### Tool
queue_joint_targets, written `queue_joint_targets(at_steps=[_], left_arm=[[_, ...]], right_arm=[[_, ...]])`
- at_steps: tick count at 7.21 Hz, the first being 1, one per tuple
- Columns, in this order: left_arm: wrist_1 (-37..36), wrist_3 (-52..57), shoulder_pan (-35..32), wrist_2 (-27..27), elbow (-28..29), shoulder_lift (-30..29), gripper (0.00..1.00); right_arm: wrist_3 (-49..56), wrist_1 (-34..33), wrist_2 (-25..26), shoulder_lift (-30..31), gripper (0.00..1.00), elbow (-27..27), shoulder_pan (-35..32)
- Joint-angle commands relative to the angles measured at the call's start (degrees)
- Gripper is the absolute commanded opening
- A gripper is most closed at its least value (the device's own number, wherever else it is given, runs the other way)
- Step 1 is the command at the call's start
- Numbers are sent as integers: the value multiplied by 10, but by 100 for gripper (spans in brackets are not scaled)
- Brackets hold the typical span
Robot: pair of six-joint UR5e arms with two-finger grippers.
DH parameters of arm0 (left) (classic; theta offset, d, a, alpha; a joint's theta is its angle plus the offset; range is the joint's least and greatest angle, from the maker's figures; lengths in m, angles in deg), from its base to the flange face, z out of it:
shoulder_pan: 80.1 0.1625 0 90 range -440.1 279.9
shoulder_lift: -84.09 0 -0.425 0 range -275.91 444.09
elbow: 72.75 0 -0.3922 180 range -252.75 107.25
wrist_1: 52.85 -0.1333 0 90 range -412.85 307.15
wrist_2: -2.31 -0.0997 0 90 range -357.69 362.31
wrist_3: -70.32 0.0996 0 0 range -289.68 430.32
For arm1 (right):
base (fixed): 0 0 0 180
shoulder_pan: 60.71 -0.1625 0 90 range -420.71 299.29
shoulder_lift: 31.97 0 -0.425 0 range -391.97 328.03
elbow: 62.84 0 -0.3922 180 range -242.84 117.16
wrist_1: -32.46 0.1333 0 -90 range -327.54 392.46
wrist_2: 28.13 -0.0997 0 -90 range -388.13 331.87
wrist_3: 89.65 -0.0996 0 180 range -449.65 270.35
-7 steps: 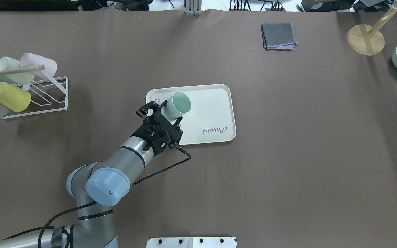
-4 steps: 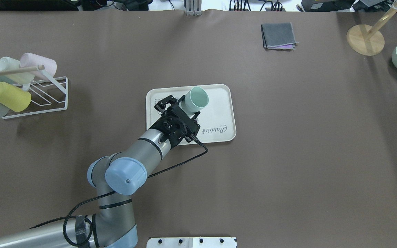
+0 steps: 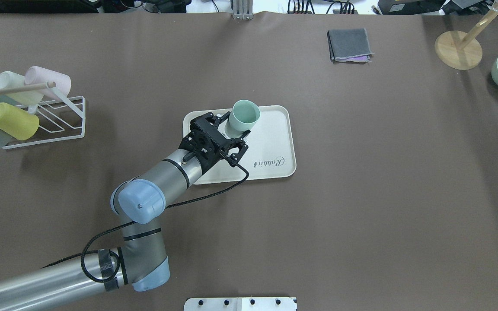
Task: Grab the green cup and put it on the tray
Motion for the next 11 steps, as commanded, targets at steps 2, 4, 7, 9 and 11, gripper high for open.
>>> queue_joint_targets(at_steps=[2, 4, 7, 9, 11], left_arm=[[68, -120, -8, 49, 46, -2, 0], [72, -151, -11, 66, 47, -3, 0], [72, -156, -10, 67, 54, -4, 0], [72, -151, -10, 60, 67, -3, 0], [72, -143, -11, 38, 76, -4, 0]], right_arm=[[0, 0, 0, 0, 100, 1, 0], [0, 0, 0, 0, 100, 1, 0], [0, 0, 0, 0, 100, 1, 0], [-1, 0, 0, 0, 100, 1, 0], [0, 0, 0, 0, 100, 1, 0]])
